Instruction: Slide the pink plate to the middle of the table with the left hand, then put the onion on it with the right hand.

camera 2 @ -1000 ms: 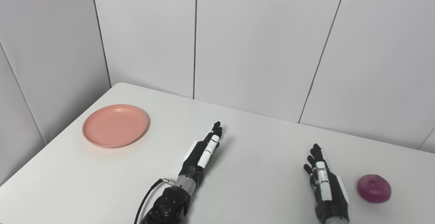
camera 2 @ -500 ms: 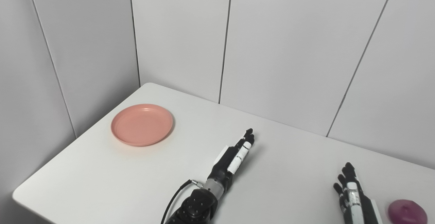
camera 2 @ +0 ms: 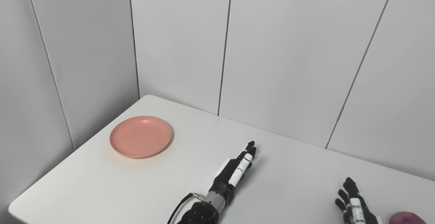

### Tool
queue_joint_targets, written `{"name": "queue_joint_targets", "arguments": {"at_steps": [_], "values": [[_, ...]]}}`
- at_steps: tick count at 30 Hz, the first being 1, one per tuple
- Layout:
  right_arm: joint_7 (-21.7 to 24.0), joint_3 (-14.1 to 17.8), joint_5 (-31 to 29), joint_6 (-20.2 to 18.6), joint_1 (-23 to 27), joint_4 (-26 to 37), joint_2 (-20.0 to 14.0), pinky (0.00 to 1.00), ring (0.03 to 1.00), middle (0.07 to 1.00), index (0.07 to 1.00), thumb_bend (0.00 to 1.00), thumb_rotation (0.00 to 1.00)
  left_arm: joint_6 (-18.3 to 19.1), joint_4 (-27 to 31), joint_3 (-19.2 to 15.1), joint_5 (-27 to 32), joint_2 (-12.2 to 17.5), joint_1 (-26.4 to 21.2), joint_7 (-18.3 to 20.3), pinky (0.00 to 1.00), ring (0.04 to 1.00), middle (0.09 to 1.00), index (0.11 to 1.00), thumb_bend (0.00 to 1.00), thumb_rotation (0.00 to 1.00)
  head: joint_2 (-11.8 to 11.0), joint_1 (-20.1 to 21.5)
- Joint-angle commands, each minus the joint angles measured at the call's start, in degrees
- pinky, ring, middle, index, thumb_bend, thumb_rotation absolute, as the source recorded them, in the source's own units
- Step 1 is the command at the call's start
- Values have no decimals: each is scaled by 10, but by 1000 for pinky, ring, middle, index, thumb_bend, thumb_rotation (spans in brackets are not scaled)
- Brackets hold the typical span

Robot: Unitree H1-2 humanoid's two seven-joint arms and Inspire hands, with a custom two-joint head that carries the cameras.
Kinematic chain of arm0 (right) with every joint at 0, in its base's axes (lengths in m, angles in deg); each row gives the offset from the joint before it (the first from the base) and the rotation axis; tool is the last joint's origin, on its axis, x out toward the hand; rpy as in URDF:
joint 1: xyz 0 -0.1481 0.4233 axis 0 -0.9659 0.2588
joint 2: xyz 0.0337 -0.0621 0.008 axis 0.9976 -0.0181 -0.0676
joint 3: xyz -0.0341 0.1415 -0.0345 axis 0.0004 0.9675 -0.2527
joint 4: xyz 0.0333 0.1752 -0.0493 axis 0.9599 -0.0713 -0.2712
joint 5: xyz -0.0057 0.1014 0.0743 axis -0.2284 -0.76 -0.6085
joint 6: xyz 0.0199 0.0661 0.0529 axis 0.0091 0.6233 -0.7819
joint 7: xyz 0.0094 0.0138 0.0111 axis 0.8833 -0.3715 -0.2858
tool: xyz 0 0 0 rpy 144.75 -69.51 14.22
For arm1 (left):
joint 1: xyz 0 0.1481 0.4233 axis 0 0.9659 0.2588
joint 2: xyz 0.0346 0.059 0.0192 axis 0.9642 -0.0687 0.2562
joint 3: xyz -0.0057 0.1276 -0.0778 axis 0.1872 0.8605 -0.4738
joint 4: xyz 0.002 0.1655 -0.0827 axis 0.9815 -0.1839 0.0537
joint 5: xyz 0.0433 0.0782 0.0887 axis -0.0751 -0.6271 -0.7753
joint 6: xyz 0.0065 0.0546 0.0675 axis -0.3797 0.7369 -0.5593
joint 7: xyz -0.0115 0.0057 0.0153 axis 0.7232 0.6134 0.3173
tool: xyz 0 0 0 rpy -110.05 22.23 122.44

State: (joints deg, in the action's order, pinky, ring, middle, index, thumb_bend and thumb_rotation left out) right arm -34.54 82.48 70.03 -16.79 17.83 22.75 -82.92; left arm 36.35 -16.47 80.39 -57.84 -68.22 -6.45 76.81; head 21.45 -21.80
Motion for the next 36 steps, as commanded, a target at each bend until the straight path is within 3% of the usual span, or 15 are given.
{"name": "queue_joint_targets", "arguments": {"at_steps": [1,4,8,22,36], "values": [[-6,1,5,-18,2,24,-5,950,968,973,963,587,838,-18,13,-9,12,5,-5,5,978,980,983,980,528,1000,0,-1],[-9,1,3,-35,-1,39,-4,966,975,976,964,574,845,-5,38,-24,16,10,-12,-3,927,943,963,973,548,1000,0,-2],[-10,1,3,-46,-4,52,-3,998,987,986,978,538,853,3,68,-46,23,19,-20,-9,904,928,949,964,505,1000,0,-1],[-14,-2,1,-63,-9,74,-3,1000,999,993,992,481,871,15,97,-100,59,63,-43,-15,957,940,942,961,533,1000,4,-3],[-5,-2,-8,-65,-13,81,-5,1000,1000,1000,1000,413,892,0,95,-129,9,116,-55,-83,910,906,911,927,548,1000,5,-8]]}}
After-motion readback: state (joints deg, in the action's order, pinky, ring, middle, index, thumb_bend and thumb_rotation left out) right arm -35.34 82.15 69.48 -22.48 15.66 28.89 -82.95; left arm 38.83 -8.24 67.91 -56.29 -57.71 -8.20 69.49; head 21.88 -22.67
